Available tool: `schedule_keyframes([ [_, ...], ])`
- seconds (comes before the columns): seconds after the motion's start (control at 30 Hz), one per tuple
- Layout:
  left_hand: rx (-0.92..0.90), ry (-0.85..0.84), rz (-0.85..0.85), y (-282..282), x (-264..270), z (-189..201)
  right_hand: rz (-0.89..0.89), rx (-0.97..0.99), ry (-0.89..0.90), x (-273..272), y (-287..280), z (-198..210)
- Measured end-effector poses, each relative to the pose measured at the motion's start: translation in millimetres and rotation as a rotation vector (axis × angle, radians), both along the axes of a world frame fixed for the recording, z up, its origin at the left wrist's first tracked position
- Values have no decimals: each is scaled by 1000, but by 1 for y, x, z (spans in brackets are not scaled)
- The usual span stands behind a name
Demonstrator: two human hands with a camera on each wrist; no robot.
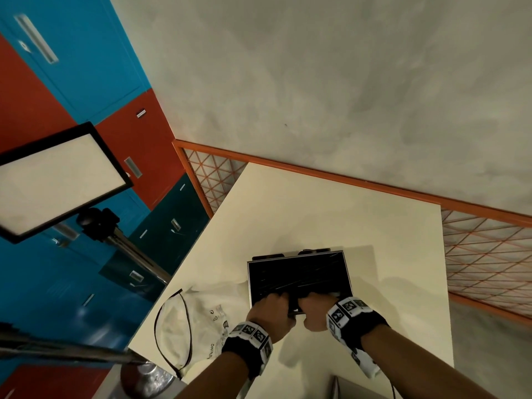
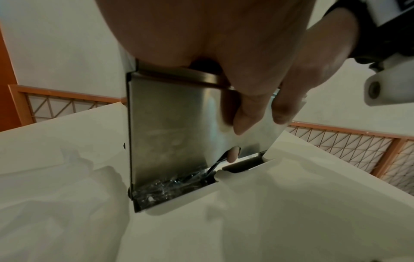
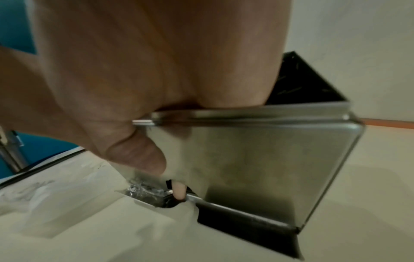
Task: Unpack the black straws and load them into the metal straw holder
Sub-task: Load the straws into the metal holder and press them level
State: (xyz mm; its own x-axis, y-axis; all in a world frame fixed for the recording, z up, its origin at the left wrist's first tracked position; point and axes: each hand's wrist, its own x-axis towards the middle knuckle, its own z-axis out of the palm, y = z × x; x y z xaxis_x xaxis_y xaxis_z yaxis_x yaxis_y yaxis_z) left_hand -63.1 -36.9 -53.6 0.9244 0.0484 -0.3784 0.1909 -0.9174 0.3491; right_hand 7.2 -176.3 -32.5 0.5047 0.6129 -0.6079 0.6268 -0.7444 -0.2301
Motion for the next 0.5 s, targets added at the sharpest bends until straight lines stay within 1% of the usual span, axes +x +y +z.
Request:
schedule_keyframes([
  [0.1, -14, 11, 13, 0, 1, 2, 37, -26, 42, 1, 9, 2],
  [0.2, -10, 30, 20, -1, 3, 3, 61, -29, 29, 3, 10, 2],
  [0.3, 49, 70, -18, -2, 4, 4, 16, -4, 13, 4, 5, -3],
  [0.4, 136, 112, -62, -2, 6, 2, -61, 36, 68, 6, -2, -5],
  [0.5, 168, 150, -74, -2, 10, 1, -120, 86, 80, 7, -9, -5],
])
